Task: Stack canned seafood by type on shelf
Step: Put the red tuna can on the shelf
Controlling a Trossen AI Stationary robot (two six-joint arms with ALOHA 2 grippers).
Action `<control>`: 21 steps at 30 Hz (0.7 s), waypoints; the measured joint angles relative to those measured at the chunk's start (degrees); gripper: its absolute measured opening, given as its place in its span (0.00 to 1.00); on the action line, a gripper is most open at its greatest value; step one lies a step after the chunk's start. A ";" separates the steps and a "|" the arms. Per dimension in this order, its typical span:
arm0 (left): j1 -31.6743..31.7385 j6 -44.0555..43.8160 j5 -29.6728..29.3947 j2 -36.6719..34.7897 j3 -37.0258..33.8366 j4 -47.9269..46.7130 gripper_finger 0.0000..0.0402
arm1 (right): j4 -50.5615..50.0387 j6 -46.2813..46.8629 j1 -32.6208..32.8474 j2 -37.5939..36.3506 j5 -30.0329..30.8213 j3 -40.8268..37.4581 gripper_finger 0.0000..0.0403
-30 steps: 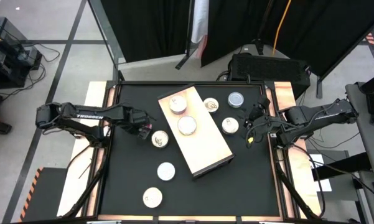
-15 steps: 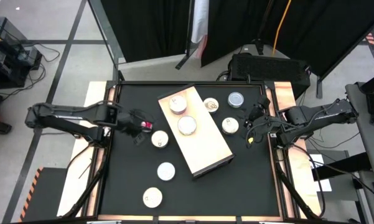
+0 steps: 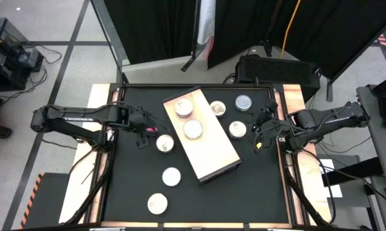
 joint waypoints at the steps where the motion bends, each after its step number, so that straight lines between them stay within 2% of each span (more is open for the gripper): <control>1: 0.02 0.69 -1.90 0.35 0.00 -0.11 0.65 | -0.09 0.00 0.00 0.00 -0.53 0.00 0.32; 3: 0.11 1.57 -5.05 1.02 0.00 -0.90 0.72 | -0.34 0.00 0.02 0.00 -0.72 0.00 0.32; 6: 0.04 5.33 -6.50 2.01 0.00 -1.36 0.78 | -0.50 0.00 0.01 0.00 -0.80 0.00 0.32; 11: 0.19 13.78 -5.09 4.46 -0.07 -3.96 0.80 | -0.54 0.00 0.00 0.00 -0.83 0.00 0.32; 21: 5.62 19.96 -3.01 8.10 -0.07 -3.54 0.80 | -0.54 0.00 0.00 0.00 -0.83 0.00 0.32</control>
